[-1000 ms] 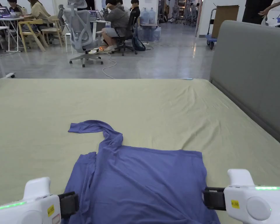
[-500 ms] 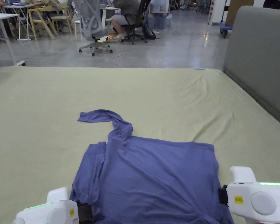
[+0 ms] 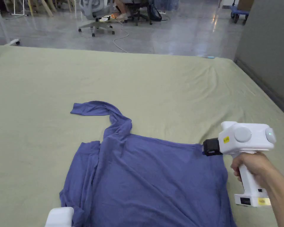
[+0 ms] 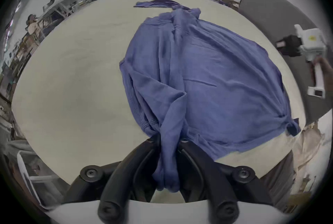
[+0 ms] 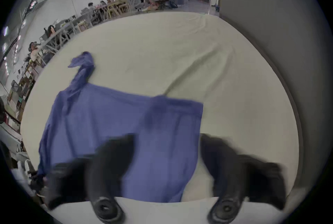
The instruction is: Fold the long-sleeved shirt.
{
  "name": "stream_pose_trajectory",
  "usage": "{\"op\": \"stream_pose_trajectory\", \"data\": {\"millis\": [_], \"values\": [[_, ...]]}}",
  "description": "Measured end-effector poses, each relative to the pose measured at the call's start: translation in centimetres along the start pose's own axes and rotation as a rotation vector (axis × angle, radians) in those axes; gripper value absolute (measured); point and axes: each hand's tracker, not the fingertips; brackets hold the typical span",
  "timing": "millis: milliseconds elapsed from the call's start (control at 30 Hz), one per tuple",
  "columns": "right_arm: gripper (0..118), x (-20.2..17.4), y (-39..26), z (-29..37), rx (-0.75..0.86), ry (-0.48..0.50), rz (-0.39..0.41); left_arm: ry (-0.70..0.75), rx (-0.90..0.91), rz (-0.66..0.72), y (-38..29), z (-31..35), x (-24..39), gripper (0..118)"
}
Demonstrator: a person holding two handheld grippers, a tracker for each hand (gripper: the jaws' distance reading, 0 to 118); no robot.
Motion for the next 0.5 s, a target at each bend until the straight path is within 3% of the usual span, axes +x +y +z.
{"op": "stream_pose_trajectory", "data": {"millis": [67, 200, 233, 300, 333, 367, 400, 433, 500], "values": [[94, 1.1, 1.7, -2.2, -0.051, -0.028, 0.02, -0.009, -0.004, 0.004, 0.5, 0.3, -0.5, 11], [90, 1.4, 2.6, -5.7, -0.158, 0.028, 0.035, -0.03, -0.015, 0.029, 1.1, -0.3, -1.6, 11], [80, 1.5, 2.7, -6.4, -0.154, 0.024, 0.039, -0.037, -0.018, 0.036, 1.2, -0.4, -1.8, 11], [47, 0.1, 2.4, -6.8, -0.163, 0.009, 0.051, -0.038, -0.018, 0.046, 1.1, -0.7, -1.9, 11], [42, -0.2, 2.2, -7.1, -0.173, 0.004, 0.052, -0.038, -0.024, 0.048, 1.0, -0.9, -1.8, 11], [42, -0.4, 2.2, -7.4, -0.166, 0.069, 0.037, -0.041, -0.031, 0.039, 1.1, -1.0, -1.7, 11], [14, -0.5, 2.5, -7.9, -0.164, 0.112, 0.028, -0.032, -0.034, 0.036, 1.2, -1.0, -1.6, 11], [0, -0.8, 2.5, -7.6, -0.157, 0.049, 0.049, -0.032, -0.028, 0.037, 1.5, -0.9, -1.6, 11], [0, -1.4, 2.9, -6.6, -0.156, 0.016, 0.077, -0.068, -0.003, 0.034, 3.2, -0.2, -1.4, 11]]}}
